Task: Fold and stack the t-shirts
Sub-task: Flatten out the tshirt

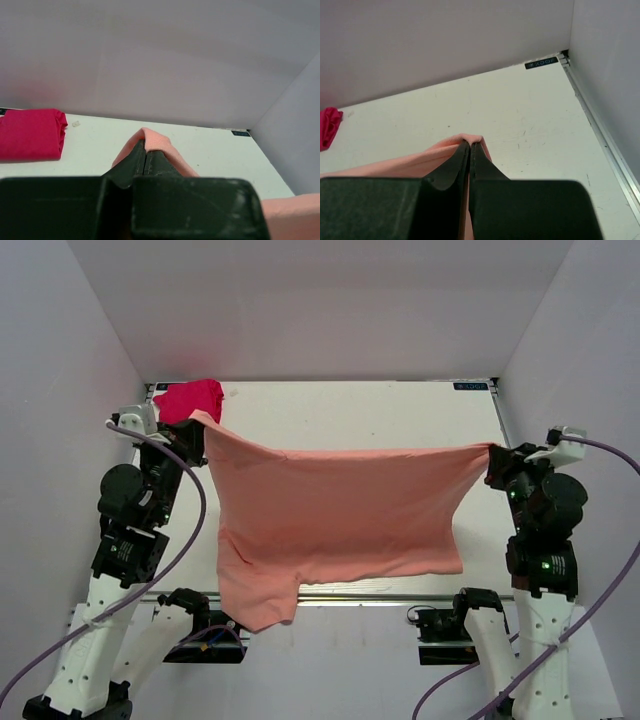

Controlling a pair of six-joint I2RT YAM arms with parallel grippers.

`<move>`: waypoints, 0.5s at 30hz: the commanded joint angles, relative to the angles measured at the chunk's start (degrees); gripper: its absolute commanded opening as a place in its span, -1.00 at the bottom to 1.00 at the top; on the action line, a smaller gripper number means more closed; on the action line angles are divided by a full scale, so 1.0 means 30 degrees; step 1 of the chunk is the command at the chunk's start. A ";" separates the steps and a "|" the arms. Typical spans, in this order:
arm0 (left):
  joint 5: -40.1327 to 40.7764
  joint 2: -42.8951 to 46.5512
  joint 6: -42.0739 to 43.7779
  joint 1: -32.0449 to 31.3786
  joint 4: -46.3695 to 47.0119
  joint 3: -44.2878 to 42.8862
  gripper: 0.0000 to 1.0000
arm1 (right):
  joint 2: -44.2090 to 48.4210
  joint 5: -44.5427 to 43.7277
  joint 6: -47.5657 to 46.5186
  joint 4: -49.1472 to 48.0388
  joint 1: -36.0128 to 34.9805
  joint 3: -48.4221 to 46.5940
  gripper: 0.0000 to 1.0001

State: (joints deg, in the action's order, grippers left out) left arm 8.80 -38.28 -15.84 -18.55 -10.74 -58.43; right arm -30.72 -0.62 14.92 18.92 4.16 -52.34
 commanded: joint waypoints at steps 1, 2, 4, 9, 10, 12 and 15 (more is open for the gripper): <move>0.0876 -0.0509 -0.0259 0.0088 0.1440 0.0694 -1.00 | -0.1005 0.0472 0.0213 -0.2698 0.0048 0.0568 -1.00; 0.1079 -0.0801 -0.0259 0.0088 0.1732 0.0699 -1.00 | -0.1184 0.0413 0.0184 -0.2760 0.0077 0.0802 -1.00; 0.1257 -0.1153 -0.0259 0.0088 0.2170 0.1166 -1.00 | -0.1739 0.0296 0.0184 -0.3168 0.0077 0.1067 -1.00; 0.1812 -0.2704 -0.0083 0.0088 0.2845 0.1371 -1.00 | -0.3381 0.0295 0.0154 -0.4193 0.0106 0.1186 -1.00; 0.1814 -0.2911 0.0091 0.0088 0.3254 0.1373 -1.00 | -0.3528 0.0296 0.0154 -0.4312 0.0077 0.1244 -1.00; 0.2192 -0.3321 0.0093 0.0088 0.3608 0.1578 -1.00 | -0.4202 0.0267 0.0096 -0.4809 0.0048 0.1244 -1.00; 0.2632 -0.4258 0.0472 0.0088 0.4428 0.1752 -1.00 | -0.5166 0.0266 0.0096 -0.5338 0.0107 0.1127 -1.00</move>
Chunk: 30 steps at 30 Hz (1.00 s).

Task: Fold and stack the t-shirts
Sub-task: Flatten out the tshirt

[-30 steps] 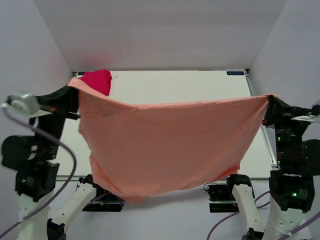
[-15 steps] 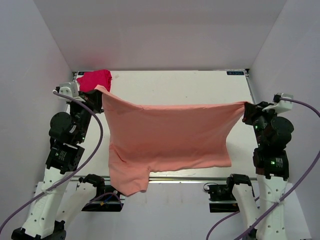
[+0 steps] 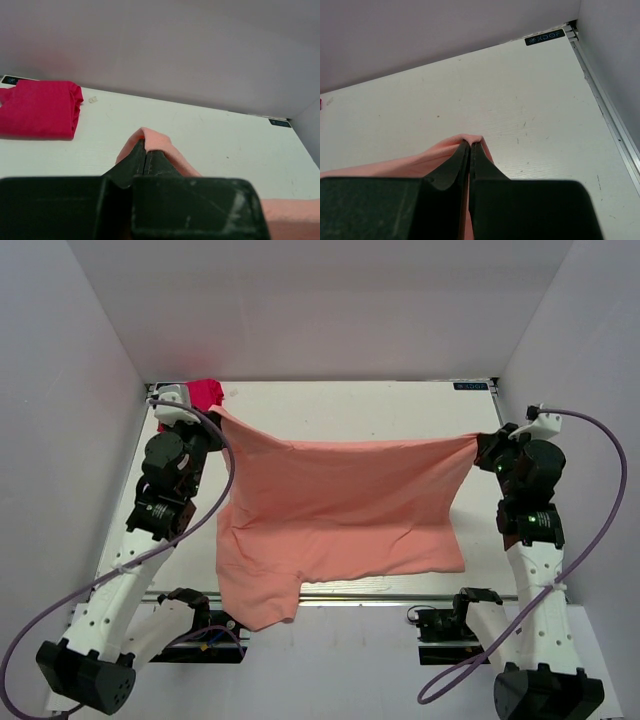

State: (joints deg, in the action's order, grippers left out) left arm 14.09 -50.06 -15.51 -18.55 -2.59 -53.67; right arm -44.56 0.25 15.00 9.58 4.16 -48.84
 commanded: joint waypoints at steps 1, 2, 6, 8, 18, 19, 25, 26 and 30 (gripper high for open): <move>0.0871 -0.0595 0.0538 0.0088 0.1974 0.0165 -1.00 | -0.0935 -0.0025 0.0067 -0.2344 0.0077 -0.0068 -1.00; 0.0871 -0.1119 0.0540 0.0088 0.2383 0.0165 -1.00 | -0.1171 0.0004 0.0009 -0.2548 0.0077 -0.0213 -1.00; 0.1484 -0.2817 0.0892 0.0088 0.2592 -0.0359 -1.00 | -0.2344 -0.0670 0.0008 -0.2930 0.0106 -0.0507 -1.00; 0.1838 -0.3494 0.0892 0.0088 0.2766 -0.0655 -1.00 | -0.3134 -0.0728 0.0067 -0.2960 0.0107 -0.0769 -1.00; 0.2717 -0.7826 0.1507 0.0088 0.4552 -0.2059 -1.00 | -0.7353 -0.0962 -0.0226 -0.4190 0.0107 -0.2438 -1.00; 0.2717 -0.8211 0.1507 0.0088 0.4555 -0.2061 -1.00 | -0.8167 -0.1050 -0.0168 -0.4249 0.0106 -0.2586 -1.00; 0.2717 -1.1400 0.1859 0.0088 0.5986 -0.3231 -1.00 | -1.0779 -0.1548 -0.0373 -0.4279 0.0106 -0.3960 -1.00; 0.2717 -1.1785 0.2091 0.0088 0.6251 -0.3436 -1.00 | -1.1305 -0.1607 -0.0402 -0.4308 0.0106 -0.4138 -1.00; 0.3066 -1.4069 0.2298 0.0088 0.6723 -0.4519 -1.00 | -1.3241 -0.1520 -0.0635 -0.4571 0.0107 -0.4901 -1.00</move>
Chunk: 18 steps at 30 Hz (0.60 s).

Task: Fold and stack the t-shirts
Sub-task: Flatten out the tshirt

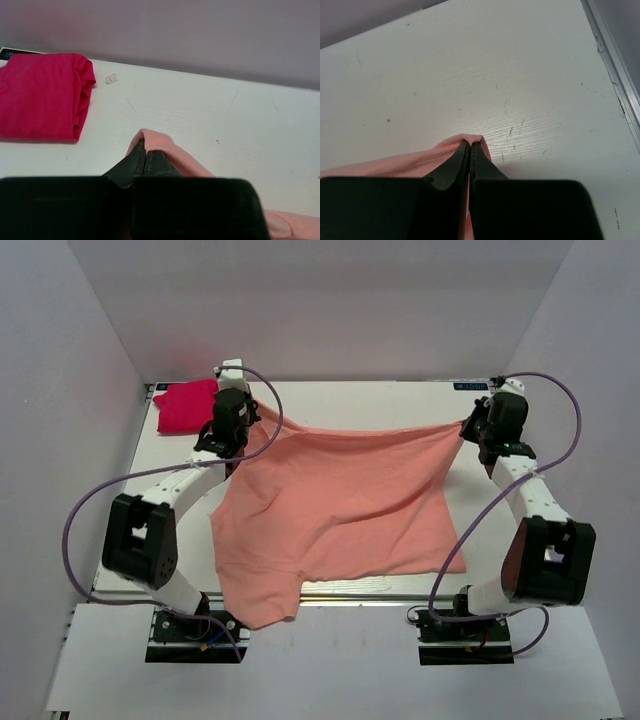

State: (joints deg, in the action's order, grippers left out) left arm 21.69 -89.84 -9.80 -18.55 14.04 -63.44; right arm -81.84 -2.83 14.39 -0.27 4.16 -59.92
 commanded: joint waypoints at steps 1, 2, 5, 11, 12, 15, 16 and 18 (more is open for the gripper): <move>0.0736 -0.1336 0.0397 0.0088 0.1178 -0.1556 -1.00 | -0.1076 -0.0434 -0.0461 -0.1344 0.0135 -0.1498 -1.00; 0.0738 -0.1805 0.0571 0.0088 0.1178 -0.2168 -1.00 | -0.1600 -0.0433 -0.0549 -0.1664 0.0107 -0.1762 -1.00; 0.1409 -0.3535 0.0748 0.0088 0.1383 -0.3136 -1.00 | -0.3152 -0.0084 -0.0930 -0.1812 0.0106 -0.2727 -1.00; 0.3660 -0.6637 -0.0187 0.0088 -0.0284 -0.6096 -1.00 | -0.6787 0.1615 -0.1809 -0.2281 0.0106 -0.5274 -1.00; 0.3870 -0.6905 -0.0450 0.0262 -0.0606 -0.6303 -1.00 | -0.7139 0.1849 -0.1867 -0.2195 0.0077 -0.5947 -1.00; 0.4371 -0.7695 -0.0658 0.0440 -0.0609 -0.6803 -1.00 | -0.9071 0.2523 -0.1810 -0.2397 0.0077 -0.7268 -1.00; 0.4371 -0.7902 -0.0658 0.0440 -0.0609 -0.7209 -1.00 | -0.9540 0.2642 -0.1780 -0.2486 0.0077 -0.7533 -1.00; 0.4371 -0.8399 -0.0832 0.0674 -0.0841 -0.7998 -1.00 | -1.0360 0.2701 -0.1546 -0.2430 0.0106 -0.8496 -1.00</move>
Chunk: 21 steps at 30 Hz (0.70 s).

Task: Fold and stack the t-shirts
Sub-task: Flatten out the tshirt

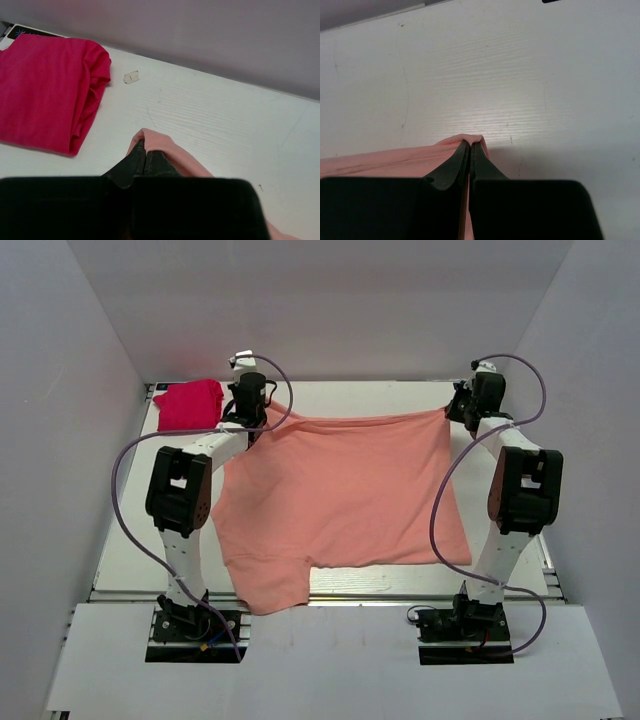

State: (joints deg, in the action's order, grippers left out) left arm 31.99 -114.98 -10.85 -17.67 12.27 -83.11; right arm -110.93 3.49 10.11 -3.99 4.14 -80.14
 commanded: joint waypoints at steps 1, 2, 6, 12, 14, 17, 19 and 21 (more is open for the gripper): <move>0.0939 -0.0633 -0.0484 0.0557 -0.0514 -0.1766 -1.00 | -0.1161 0.0567 0.0027 -0.1074 0.0085 -0.2083 -1.00; 0.0707 -0.0987 -0.0484 0.0558 -0.0517 -0.2059 -1.00 | -0.1659 0.0537 0.0174 -0.0957 0.0113 -0.2405 -1.00; 0.0470 -0.2335 -0.0660 0.0761 -0.0780 -0.3229 -1.00 | -0.3244 0.0479 0.0467 -0.0457 0.0084 -0.4016 -1.00; 0.1435 -0.4791 -0.1070 0.1113 -0.1308 -0.5953 -0.61 | -0.5996 0.0361 0.0643 0.0157 0.0055 -0.6916 -0.78; 0.0532 -0.5499 -0.1273 0.1347 -0.2942 -0.8198 0.99 | -0.6582 0.0742 0.0499 0.0741 0.0084 -0.8498 -0.41; 0.0031 -0.6000 -0.1275 0.1349 -0.4558 -1.0200 1.00 | -0.6908 0.0801 0.0469 0.2471 0.0055 -1.0171 0.77; -0.0494 -0.5563 -0.1099 0.1349 -0.4560 -1.0206 1.00 | -0.6120 0.0423 0.0468 0.2589 0.0026 -1.0056 0.81; -0.1021 -0.4568 -0.1099 0.1349 -0.4325 -0.9972 1.00 | -0.5126 -0.0045 0.0468 0.3349 0.0055 -0.9909 0.81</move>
State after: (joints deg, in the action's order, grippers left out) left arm 31.46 -135.06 -14.02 -13.80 0.82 -110.85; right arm -131.76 4.86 11.62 3.33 4.12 -107.57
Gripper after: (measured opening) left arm 0.993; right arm 0.902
